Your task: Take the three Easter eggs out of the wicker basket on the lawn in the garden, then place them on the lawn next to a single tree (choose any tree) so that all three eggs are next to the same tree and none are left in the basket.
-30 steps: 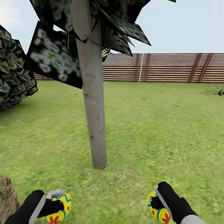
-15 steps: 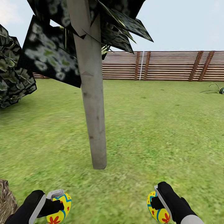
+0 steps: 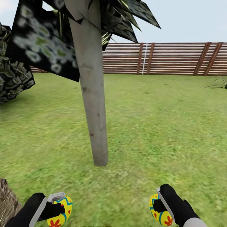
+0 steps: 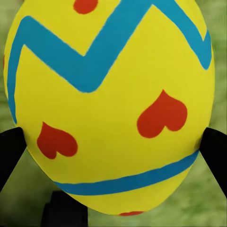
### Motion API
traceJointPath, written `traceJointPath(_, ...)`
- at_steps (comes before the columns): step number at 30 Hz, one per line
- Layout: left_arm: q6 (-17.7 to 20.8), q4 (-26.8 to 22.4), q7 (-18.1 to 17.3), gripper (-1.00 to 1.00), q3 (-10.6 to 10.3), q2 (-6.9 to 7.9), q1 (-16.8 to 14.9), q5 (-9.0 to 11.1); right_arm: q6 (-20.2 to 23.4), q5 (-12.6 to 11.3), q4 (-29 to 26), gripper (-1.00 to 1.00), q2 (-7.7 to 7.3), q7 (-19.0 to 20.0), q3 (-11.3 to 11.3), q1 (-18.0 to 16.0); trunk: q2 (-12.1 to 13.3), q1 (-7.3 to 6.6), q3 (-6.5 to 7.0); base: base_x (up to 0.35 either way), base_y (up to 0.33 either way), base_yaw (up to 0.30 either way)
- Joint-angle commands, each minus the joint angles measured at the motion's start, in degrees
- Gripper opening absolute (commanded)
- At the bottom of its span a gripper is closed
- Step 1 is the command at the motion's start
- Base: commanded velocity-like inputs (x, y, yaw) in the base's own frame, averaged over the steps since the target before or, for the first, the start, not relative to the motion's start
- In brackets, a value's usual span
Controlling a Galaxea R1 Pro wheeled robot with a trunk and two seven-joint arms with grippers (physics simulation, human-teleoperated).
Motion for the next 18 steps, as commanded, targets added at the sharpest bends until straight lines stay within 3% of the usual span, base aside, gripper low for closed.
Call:
traceJointPath(1, 0.3, 0.0, -0.4, -1.00, 0.1, -0.01, 0.0, -0.2, 0.3, 0.1, -0.1, -1.00, -0.06, 0.0, 0.3, 0.0, 0.0, 0.01, -0.28, 0.000, 0.000, 0.000)
traceJointPath(18, 0.4, 0.0, -0.4, -1.00, 0.0, -0.09, 0.0, -0.2, 0.3, 0.1, -0.1, -1.00, -0.06, 0.0, 0.3, 0.0, -0.3, 0.45, -4.05, 0.000, 0.000, 0.000)
